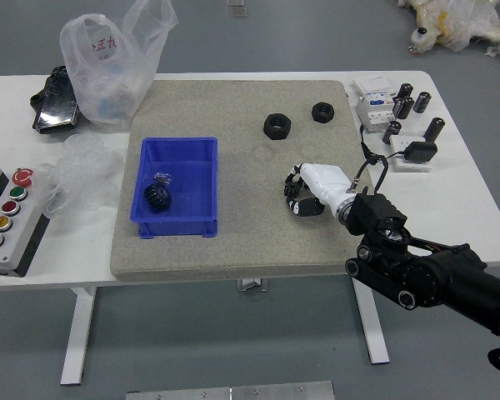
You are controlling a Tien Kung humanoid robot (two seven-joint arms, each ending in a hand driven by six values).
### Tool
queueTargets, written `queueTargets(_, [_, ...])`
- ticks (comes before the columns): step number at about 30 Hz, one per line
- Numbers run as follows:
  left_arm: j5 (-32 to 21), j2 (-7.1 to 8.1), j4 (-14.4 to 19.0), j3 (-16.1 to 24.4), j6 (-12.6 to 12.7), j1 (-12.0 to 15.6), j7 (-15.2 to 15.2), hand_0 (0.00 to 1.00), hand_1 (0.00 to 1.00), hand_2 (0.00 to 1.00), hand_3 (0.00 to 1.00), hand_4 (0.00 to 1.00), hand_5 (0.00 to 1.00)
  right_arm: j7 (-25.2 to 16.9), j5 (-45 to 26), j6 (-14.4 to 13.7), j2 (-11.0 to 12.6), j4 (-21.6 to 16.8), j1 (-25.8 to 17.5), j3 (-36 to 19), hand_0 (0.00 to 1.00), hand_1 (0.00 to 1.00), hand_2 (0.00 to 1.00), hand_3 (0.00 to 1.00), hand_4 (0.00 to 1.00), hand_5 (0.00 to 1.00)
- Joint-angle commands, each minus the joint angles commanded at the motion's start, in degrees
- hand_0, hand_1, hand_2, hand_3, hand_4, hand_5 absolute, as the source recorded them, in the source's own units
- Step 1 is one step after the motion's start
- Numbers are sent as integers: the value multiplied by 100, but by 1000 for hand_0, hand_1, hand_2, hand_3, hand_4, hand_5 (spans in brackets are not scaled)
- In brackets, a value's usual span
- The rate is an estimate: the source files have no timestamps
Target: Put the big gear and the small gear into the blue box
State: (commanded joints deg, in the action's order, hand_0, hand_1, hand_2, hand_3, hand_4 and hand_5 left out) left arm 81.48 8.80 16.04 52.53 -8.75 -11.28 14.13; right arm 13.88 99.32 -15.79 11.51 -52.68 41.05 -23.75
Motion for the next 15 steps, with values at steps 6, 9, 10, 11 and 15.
queueTargets(6, [-13, -8, 3, -6, -3, -5, -3, 712, 552, 551, 671, 695, 491, -76, -38, -82, 15, -25, 0, -18, 318, 520, 397, 514, 521, 30])
queueTargets(9, [-16, -9, 4, -5, -3, -4, -5, 712, 552, 552, 672, 694, 494, -106, -7, -121, 49, -152, -7, -60, 322, 521, 396, 512, 485, 15])
queueTargets(10, [-14, -7, 4, -2, -2, -2, -6, 712, 552, 552, 672, 694, 494, -108, 16, -129, 65, -233, -6, -83, 322, 521, 396, 512, 485, 15])
queueTargets(11, [-9, -4, 4, 3, -2, 1, -5, 712, 552, 552, 672, 694, 494, -104, 60, -136, 87, -353, 1, -114, 322, 521, 396, 512, 485, 15])
queueTargets(15, [12, 5, 4, 23, -2, 8, -1, 712, 552, 553, 673, 694, 495, -64, 290, -151, 115, -837, 88, -168, 323, 522, 398, 519, 488, 10])
